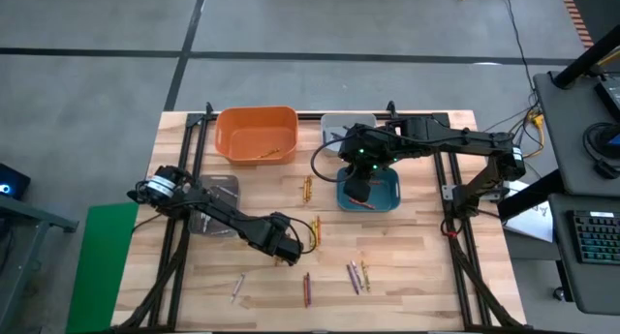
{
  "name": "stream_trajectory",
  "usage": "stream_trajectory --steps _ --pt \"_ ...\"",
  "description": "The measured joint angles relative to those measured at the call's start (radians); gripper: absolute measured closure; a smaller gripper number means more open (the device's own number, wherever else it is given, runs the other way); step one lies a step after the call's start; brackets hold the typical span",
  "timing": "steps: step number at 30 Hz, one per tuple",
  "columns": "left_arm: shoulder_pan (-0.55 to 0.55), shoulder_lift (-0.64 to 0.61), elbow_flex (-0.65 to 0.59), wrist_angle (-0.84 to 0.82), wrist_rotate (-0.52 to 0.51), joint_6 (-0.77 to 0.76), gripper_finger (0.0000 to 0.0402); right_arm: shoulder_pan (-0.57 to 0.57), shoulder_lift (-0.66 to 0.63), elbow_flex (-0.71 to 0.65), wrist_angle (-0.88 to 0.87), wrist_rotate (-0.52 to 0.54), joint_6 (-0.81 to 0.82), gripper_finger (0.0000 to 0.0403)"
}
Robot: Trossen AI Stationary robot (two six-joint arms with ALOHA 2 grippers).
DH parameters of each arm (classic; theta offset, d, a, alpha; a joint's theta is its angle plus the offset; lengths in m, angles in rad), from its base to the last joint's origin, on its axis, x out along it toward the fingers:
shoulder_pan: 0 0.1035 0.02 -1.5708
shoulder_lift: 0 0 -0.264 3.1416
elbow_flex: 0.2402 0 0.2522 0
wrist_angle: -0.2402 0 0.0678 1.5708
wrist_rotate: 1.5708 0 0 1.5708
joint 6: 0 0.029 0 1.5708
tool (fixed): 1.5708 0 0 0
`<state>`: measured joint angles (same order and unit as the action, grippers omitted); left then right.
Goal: Sort crayons
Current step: Put the yellow crayon into the orange bin
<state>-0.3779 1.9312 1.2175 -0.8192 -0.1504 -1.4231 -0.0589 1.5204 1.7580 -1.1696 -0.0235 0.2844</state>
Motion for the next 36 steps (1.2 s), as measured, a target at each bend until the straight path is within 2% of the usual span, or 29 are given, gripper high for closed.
stream_trajectory --steps 14,21,29,36 --pt "0.003 0.001 0.000 -0.011 -0.021 -0.019 0.0394 0.000 0.000 0.000 0.000 0.000 -0.016 0.0321" --pt "0.021 -0.050 -0.006 -0.058 -0.024 0.048 0.0399 0.000 0.000 0.000 0.000 0.000 -0.045 0.0321" --pt "0.079 -0.224 -0.002 -0.064 -0.025 0.246 0.0401 0.000 0.000 0.000 0.000 0.001 -0.060 0.0321" --pt "0.193 -0.391 -0.002 -0.064 -0.048 0.368 0.0401 -0.001 0.000 0.000 0.000 0.024 -0.076 0.0321"
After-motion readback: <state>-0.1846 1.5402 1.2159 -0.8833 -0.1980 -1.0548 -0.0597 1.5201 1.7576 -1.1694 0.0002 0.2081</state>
